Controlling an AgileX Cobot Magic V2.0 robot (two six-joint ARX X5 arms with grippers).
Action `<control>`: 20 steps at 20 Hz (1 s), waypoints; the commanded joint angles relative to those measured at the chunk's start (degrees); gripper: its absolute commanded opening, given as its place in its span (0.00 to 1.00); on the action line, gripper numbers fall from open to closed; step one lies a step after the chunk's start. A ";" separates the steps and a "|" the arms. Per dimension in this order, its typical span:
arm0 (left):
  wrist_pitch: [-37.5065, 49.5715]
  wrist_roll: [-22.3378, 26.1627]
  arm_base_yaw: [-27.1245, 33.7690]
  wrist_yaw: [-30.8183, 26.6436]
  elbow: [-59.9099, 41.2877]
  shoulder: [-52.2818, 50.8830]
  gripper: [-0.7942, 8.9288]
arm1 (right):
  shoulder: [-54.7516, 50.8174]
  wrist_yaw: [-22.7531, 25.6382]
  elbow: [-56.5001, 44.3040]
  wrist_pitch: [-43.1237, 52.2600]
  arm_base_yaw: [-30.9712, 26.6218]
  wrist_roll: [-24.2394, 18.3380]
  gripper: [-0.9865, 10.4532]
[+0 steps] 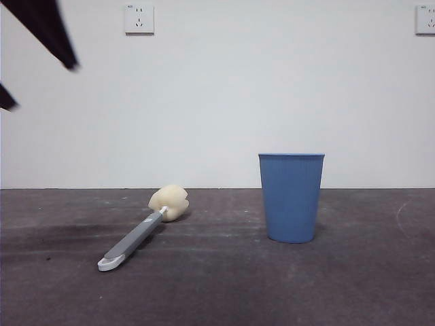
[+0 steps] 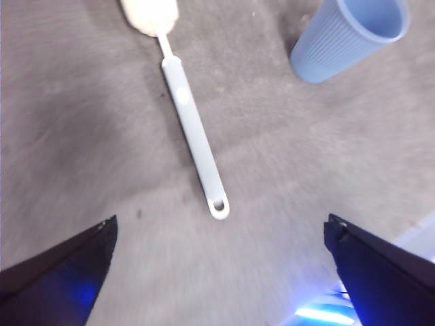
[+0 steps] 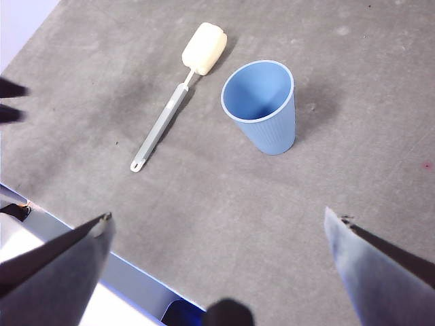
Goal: Pick up the cup brush,pick up the cup,insert the brush into the cup,clean the cup,put the cup brush back,put the cup back to the fixed position on the table
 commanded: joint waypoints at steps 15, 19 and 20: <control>15.04 -8.96 -9.05 -12.96 -0.04 26.58 0.73 | 0.13 -0.09 -0.02 0.42 0.13 0.24 0.58; 16.57 -11.78 -11.17 -13.20 -0.04 28.55 0.72 | 0.50 -0.11 -0.02 0.48 0.13 0.24 0.58; 16.37 -12.13 -12.11 -14.38 -0.04 29.57 0.72 | 0.66 -0.11 -0.02 0.46 0.13 0.26 0.58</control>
